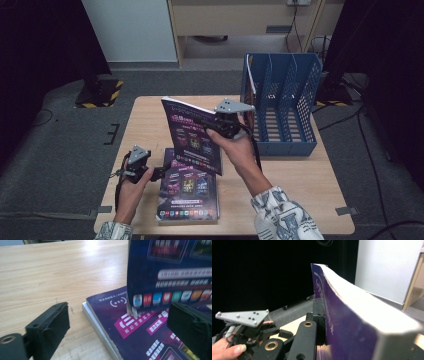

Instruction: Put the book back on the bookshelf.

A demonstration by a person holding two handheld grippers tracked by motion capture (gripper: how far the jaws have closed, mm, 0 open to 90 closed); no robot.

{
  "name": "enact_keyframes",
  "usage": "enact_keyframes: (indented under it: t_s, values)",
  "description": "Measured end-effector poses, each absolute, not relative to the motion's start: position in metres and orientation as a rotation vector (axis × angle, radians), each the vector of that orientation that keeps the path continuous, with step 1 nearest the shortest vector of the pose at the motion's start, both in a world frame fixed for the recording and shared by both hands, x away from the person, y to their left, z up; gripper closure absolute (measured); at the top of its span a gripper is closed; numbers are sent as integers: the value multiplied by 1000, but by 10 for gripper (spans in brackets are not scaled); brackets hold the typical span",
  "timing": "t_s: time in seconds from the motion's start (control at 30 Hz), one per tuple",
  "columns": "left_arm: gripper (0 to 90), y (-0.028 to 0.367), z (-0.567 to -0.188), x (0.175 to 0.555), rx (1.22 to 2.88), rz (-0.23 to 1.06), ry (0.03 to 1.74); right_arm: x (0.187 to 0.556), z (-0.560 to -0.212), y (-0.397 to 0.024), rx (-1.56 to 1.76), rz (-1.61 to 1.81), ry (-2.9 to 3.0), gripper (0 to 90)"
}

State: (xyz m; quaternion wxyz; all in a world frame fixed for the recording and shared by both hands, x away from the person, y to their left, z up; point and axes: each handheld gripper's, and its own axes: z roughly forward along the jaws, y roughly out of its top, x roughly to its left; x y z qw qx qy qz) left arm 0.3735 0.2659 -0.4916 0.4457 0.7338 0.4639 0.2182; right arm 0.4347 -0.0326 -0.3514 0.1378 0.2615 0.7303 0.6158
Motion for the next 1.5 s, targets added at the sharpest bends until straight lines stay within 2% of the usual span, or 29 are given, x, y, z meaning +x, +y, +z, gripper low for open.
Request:
enact_keyframes:
  t_s: [0.33,1.23,1.5]
  values:
    - [50,275,-501,378,1832,546,1278,436,-347,-44,789,1766,2059,825]
    - [68,291,-511,381,1825,589,1395,431,-339,-77,834,1773,1981,825]
    - [68,300,-519,383,1870,604,1454,426,-339,-90,840,1775,1965,825]
